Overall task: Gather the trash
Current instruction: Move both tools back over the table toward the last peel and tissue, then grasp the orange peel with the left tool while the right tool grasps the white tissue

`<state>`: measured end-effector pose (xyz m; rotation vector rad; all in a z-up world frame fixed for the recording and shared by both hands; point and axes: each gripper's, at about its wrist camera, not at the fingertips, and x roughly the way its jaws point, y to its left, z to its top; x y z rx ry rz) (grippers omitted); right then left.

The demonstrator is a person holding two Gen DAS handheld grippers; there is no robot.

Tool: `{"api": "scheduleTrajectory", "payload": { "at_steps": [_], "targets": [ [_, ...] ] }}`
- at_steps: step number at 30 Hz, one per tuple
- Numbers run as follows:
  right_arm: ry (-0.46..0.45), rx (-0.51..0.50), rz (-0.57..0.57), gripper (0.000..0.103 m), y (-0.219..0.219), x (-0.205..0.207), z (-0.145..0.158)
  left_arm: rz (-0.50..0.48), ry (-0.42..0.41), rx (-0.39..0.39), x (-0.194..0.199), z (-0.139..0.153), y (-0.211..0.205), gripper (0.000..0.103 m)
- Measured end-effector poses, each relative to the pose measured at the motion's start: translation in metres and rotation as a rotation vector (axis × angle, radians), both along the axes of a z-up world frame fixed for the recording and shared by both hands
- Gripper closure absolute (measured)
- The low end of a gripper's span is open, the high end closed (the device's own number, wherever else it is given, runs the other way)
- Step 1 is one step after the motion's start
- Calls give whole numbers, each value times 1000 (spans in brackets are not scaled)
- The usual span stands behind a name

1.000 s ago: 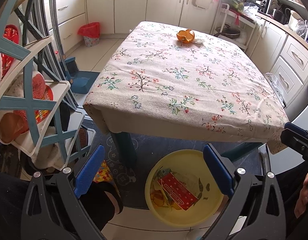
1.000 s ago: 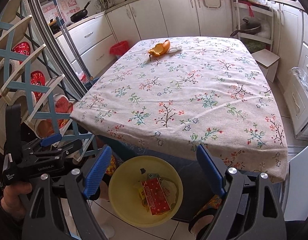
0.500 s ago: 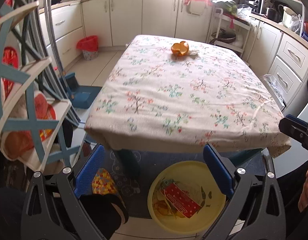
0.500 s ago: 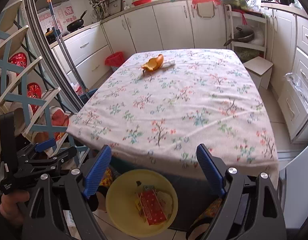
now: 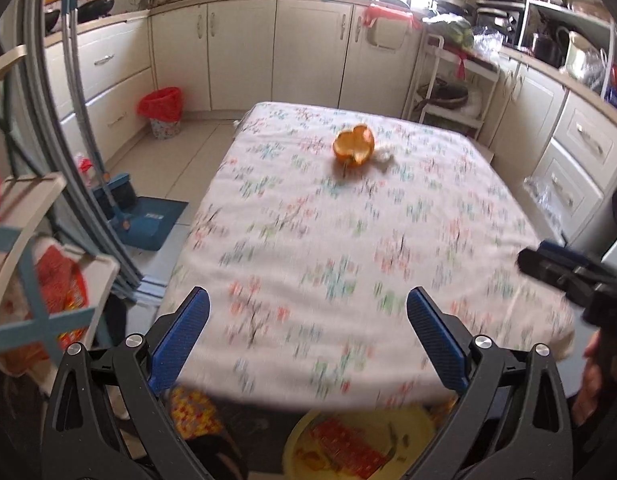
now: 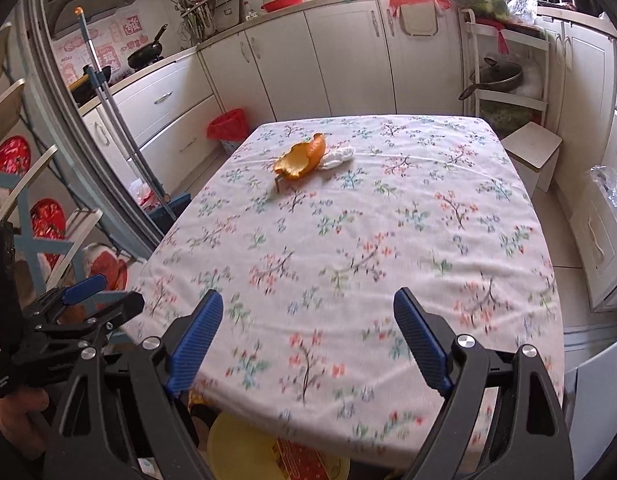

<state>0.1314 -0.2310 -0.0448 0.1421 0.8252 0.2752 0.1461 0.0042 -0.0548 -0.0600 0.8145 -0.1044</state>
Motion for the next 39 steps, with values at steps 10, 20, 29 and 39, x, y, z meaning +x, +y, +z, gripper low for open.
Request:
{"api": "scheduleTrajectory", "payload": {
  "at_steps": [10, 20, 29, 39],
  "targets": [
    [23, -8, -86, 19, -17, 87, -8, -67, -20, -37, 110, 8, -15, 8],
    [68, 60, -116, 19, -32, 124, -14, -52, 33, -135, 199, -22, -25, 8],
    [83, 65, -128, 19, -31, 155, -18, -26, 105, -205, 263, -51, -38, 23],
    [107, 14, -142, 19, -23, 197, -36, -116, 207, -184, 292, -74, -50, 98]
  ]
}}
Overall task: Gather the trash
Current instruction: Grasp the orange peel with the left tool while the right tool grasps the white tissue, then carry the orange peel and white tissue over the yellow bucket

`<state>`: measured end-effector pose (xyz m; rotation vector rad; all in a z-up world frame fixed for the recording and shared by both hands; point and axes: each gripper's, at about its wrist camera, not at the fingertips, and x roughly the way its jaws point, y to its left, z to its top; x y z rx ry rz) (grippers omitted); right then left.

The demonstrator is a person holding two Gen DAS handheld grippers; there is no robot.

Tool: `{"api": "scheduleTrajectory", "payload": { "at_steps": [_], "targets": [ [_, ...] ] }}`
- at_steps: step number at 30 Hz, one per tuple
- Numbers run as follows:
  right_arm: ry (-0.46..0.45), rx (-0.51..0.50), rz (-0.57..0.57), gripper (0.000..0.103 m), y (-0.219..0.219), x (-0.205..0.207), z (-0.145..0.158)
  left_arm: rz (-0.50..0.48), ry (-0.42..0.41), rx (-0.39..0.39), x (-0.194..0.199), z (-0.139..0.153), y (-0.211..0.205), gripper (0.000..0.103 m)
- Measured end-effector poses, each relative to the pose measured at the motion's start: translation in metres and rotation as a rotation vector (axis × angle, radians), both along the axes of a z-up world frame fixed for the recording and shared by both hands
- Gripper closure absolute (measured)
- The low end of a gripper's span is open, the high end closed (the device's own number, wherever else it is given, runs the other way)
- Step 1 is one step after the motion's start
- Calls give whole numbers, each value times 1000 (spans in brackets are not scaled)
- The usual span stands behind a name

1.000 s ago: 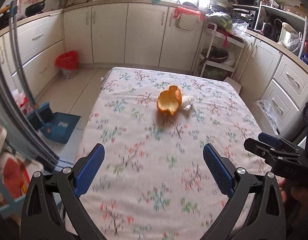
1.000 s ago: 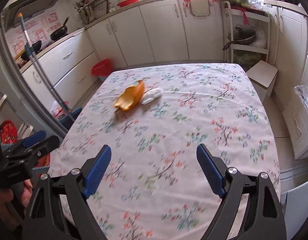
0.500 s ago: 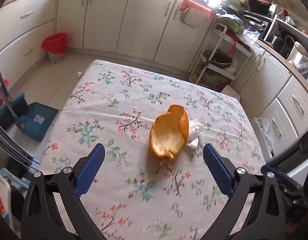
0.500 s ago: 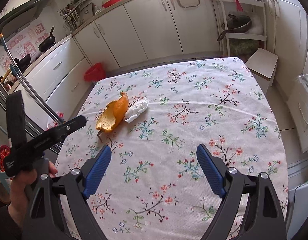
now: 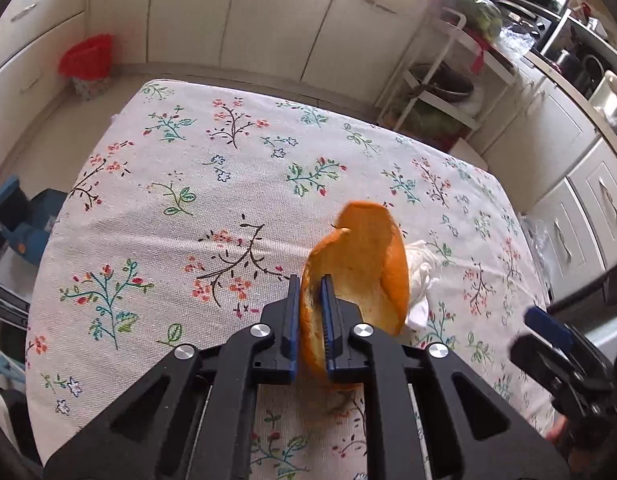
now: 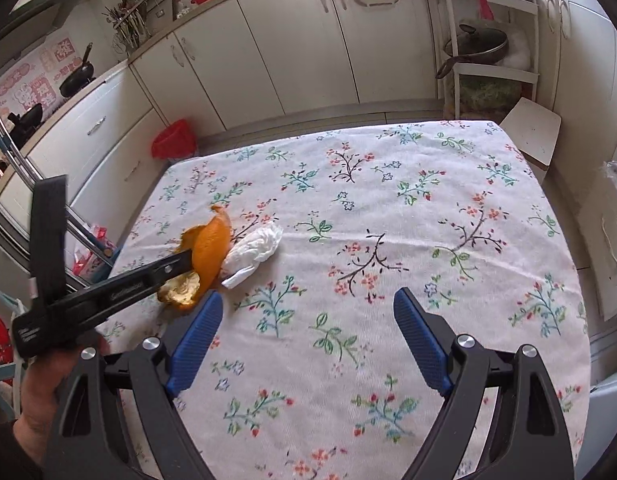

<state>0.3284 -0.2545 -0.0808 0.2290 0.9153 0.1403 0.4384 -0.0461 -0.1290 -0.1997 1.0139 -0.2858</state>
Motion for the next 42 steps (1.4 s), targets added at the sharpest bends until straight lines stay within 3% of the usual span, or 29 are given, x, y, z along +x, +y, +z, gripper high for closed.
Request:
{"api": "scheduleTrajectory", "payload": {
  "at_steps": [7, 13, 17, 18, 19, 22, 28, 42],
  "targets": [
    [-24, 8, -4, 19, 15, 22, -12, -11, -21, 34, -21, 26, 32, 99],
    [-37, -7, 51, 22, 49, 44, -19, -54, 29, 102, -44, 21, 65, 99],
    [-33, -82, 104, 45, 70, 52, -28, -83, 59, 128, -51, 12, 76, 98],
    [-37, -82, 115, 61, 72, 52, -27, -86, 60, 129, -52, 12, 75, 98],
    [-33, -76, 129, 67, 74, 52, -27, -90, 59, 133, -53, 11, 76, 98],
    [-38, -89, 146, 74, 75, 47, -26, -93, 54, 140, -54, 12, 74, 98],
    [-66, -44, 166, 75, 66, 17, -4, -114, 20, 136, -73, 30, 65, 99],
    [-190, 106, 236, 75, 51, -115, 65, -71, -122, 112, -183, 77, 67, 100]
  ]
}}
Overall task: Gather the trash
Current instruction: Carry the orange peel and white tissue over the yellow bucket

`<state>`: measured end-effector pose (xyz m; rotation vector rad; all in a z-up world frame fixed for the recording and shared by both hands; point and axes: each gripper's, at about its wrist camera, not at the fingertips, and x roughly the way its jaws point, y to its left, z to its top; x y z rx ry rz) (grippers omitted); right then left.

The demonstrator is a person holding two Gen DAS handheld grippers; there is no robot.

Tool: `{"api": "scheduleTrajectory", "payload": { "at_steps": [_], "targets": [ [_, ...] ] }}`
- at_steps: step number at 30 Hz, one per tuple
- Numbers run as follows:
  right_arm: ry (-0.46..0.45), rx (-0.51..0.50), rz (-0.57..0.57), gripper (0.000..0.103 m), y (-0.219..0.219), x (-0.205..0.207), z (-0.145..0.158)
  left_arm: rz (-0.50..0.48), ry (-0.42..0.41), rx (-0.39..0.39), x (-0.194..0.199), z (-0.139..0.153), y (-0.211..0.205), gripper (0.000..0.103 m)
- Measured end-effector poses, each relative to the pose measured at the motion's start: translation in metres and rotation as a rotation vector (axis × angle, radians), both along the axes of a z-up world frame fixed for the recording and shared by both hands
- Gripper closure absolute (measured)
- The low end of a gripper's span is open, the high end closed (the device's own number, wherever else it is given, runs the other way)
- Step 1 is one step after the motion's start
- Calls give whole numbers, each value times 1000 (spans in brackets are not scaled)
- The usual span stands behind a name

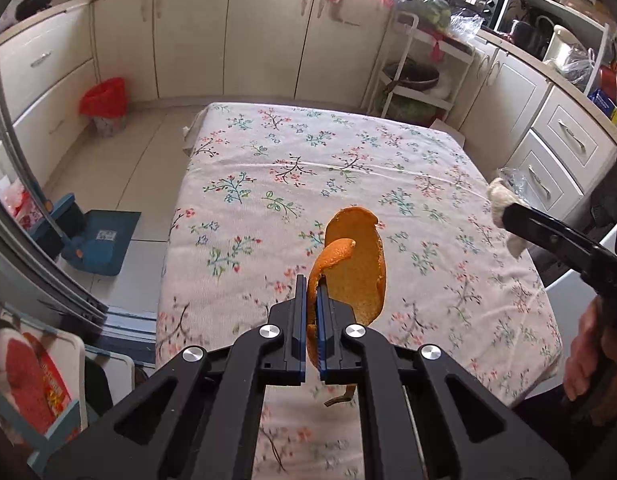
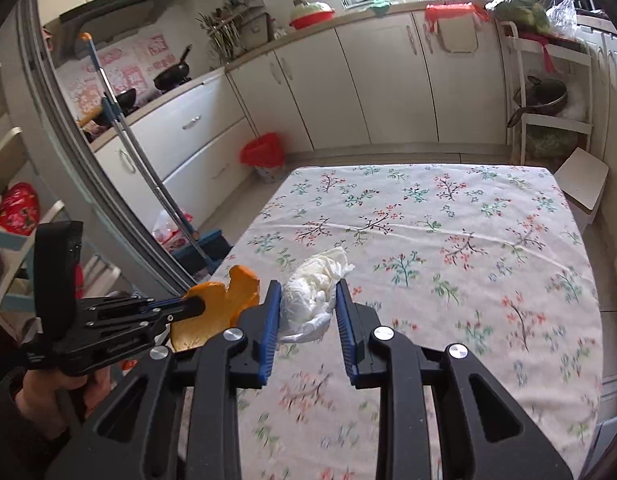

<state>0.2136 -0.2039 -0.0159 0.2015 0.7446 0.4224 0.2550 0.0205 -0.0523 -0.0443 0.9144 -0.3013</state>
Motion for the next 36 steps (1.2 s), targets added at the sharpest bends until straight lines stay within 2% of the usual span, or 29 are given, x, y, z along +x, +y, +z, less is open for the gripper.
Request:
{"api": "scheduleTrajectory", "payload": {
  "at_steps": [7, 14, 19, 26, 36],
  "targets": [
    [-50, 66, -33, 75, -29, -69, 13, -5, -54, -4, -69, 11, -2, 99],
    [-56, 83, -50, 75, -42, -109, 7, -26, -38, -8, -130, 2, -5, 99],
    [-86, 50, -39, 75, -40, -136, 8, -19, -16, -7, -165, -9, -1, 99],
    [-51, 36, -48, 75, -44, -159, -7, -26, 7, -17, -195, -21, 1, 99],
    [-25, 41, -69, 74, -56, -175, -17, -115, 71, 43, -225, -48, -25, 99]
  ]
}}
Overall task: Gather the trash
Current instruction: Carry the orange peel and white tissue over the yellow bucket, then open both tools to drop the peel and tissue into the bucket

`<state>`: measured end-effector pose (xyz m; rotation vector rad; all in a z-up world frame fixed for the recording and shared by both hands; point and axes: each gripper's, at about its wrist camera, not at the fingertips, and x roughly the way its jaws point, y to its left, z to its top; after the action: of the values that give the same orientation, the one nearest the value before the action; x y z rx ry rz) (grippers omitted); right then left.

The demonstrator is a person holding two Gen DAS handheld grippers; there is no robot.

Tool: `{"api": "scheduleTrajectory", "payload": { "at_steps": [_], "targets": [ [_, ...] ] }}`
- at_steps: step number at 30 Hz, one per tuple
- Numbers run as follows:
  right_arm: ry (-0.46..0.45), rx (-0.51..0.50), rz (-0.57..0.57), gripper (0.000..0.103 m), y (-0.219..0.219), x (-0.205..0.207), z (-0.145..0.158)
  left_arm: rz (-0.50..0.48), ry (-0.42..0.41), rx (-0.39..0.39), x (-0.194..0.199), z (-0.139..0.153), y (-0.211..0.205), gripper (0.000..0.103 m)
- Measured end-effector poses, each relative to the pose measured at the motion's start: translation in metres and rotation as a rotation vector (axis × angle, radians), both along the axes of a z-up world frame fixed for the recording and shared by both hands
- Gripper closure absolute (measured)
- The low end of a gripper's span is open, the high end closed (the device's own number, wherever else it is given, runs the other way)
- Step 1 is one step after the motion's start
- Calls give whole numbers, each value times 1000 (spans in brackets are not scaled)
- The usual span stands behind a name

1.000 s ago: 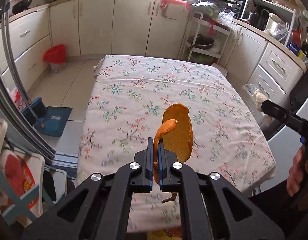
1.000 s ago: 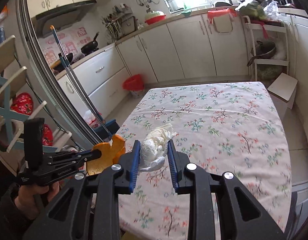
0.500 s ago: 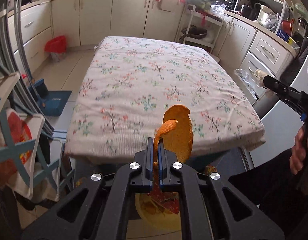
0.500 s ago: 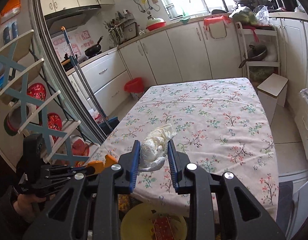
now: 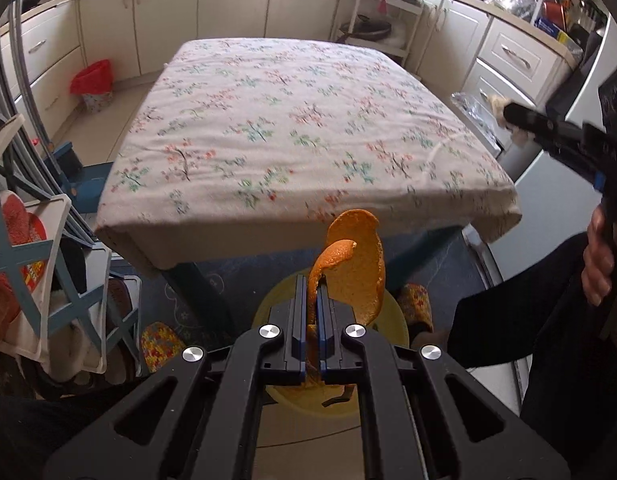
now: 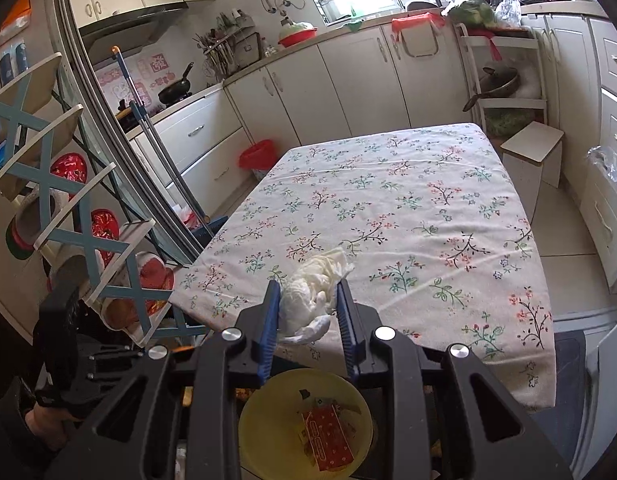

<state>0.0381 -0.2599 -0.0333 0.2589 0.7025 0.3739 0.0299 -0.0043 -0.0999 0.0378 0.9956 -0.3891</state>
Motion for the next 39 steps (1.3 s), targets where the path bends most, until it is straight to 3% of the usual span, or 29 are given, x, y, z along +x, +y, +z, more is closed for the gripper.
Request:
{"api": "scheduleTrajectory", "payload": {
  "at_steps": [21, 25, 29, 37, 39],
  "targets": [
    [5, 0, 16, 73, 4, -7, -1, -186, 126, 153, -24, -47, -51, 99],
    [7, -2, 19, 73, 4, -6, -2, -199, 141, 174, -26, -52, -53, 90],
    [8, -5, 23, 72, 5, -6, -2, -194, 129, 174, -27, -49, -52, 73],
    [12, -9, 25, 72, 7, -6, -2, -171, 110, 173, -25, -45, -48, 65],
    [15, -11, 29, 72, 8, -7, -3, -147, 92, 172, -23, -41, -44, 59]
  ]
}}
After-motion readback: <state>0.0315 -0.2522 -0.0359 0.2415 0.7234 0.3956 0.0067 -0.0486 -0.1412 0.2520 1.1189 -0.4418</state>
